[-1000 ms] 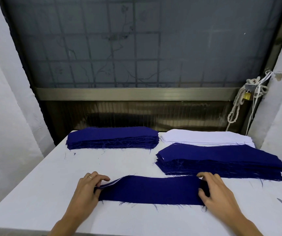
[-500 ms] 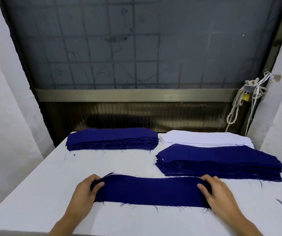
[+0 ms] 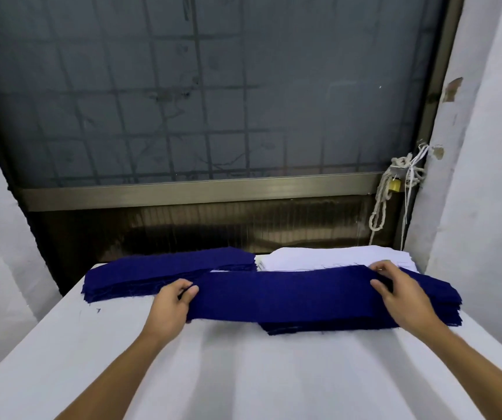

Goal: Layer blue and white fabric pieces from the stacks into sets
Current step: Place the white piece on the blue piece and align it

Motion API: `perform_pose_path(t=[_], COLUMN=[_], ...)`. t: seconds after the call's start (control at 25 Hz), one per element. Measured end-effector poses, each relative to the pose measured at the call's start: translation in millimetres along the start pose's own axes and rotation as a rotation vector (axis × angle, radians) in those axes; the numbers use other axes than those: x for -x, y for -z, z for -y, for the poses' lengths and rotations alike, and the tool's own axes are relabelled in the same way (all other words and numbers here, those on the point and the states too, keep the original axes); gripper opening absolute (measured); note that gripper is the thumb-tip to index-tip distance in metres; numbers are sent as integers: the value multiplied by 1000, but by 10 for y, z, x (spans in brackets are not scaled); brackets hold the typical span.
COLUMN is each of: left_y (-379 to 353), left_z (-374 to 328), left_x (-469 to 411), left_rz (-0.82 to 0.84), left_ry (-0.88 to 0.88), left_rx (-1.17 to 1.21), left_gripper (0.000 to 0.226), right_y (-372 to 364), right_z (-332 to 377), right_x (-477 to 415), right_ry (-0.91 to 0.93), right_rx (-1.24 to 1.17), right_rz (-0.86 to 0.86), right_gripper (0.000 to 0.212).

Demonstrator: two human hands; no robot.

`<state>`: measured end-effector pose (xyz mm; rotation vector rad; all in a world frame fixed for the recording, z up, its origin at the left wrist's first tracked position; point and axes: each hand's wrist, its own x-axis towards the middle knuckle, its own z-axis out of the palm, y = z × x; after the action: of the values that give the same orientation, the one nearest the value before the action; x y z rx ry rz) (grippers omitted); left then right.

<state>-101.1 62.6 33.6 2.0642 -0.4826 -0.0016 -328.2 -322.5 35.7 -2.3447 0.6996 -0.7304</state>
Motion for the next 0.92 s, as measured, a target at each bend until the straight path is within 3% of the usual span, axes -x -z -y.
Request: perform_pose_path(t=[0.24,0.44,0.68,0.92], left_y=[-676,-1163,-1424,-1447], left_z=[-621,-815,-720,-647], left_x=[-428,-582,-628,-641], left_rz=[98,167,246,240], left_ry=[-33,36,111,137], left_rx=[-80,-165,-292,-351], left_gripper=[14,19,20,23], right_y=[516,655,556,465], right_z=[-329,-672,-999,-1123], right_x=[-604,-865,-949,-922], right_ry=[-18,-93,-178,-160], right_rx=[307,586,629,652], right_rz=[41,134,280,261], right_gripper=[37,30,28,23])
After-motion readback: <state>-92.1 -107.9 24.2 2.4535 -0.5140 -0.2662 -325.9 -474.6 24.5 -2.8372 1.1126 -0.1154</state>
